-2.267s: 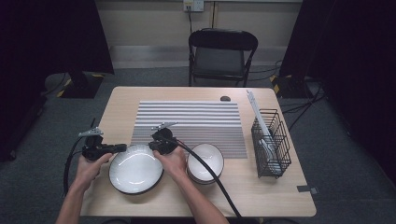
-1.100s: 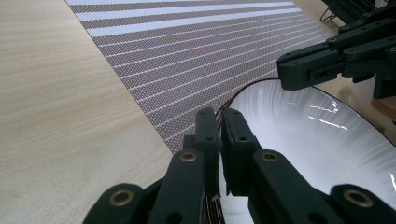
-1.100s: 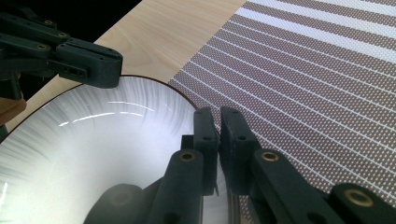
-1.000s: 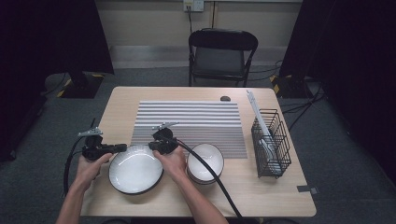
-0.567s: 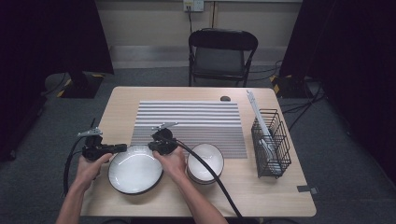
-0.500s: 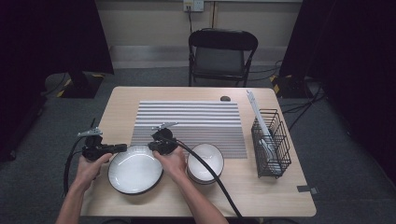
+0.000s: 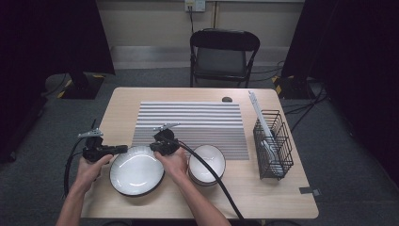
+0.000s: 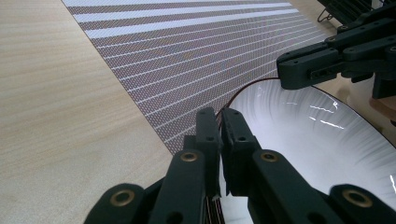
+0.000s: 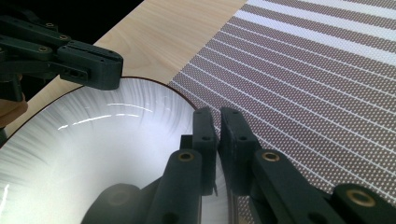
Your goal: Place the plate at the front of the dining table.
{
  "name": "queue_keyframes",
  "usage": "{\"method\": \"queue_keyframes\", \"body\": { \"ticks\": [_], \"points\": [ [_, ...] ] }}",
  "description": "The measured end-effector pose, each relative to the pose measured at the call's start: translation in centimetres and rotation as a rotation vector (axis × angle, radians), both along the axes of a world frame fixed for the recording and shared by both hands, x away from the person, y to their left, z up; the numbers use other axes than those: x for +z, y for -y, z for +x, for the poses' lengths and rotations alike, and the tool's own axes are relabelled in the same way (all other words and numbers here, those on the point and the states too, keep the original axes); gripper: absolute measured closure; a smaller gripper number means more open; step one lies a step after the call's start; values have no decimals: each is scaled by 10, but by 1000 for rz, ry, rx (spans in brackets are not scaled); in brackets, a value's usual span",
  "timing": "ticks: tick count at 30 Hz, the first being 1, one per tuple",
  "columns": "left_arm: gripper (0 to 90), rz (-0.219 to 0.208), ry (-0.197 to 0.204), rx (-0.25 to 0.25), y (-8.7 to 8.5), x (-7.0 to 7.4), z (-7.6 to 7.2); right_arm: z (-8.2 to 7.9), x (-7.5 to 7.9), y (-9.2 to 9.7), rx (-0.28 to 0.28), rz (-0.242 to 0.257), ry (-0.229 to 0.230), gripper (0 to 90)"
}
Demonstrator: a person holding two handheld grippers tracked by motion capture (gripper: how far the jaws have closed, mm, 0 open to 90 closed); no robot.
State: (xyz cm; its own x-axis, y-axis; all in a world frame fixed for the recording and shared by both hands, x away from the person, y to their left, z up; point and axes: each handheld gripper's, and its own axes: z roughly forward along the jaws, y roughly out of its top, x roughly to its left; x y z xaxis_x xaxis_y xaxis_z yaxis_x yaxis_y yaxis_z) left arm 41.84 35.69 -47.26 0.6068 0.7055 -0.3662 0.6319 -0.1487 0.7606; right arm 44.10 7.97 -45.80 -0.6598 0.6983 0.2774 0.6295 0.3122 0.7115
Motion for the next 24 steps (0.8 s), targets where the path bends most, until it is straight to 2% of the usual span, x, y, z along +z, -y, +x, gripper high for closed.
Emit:
{"method": "queue_keyframes", "body": {
  "ticks": [24],
  "points": [
    [861,-19,-14,-3,-1,-1,0,-2,-2,3,-7,21,-20,865]
  ]
}}
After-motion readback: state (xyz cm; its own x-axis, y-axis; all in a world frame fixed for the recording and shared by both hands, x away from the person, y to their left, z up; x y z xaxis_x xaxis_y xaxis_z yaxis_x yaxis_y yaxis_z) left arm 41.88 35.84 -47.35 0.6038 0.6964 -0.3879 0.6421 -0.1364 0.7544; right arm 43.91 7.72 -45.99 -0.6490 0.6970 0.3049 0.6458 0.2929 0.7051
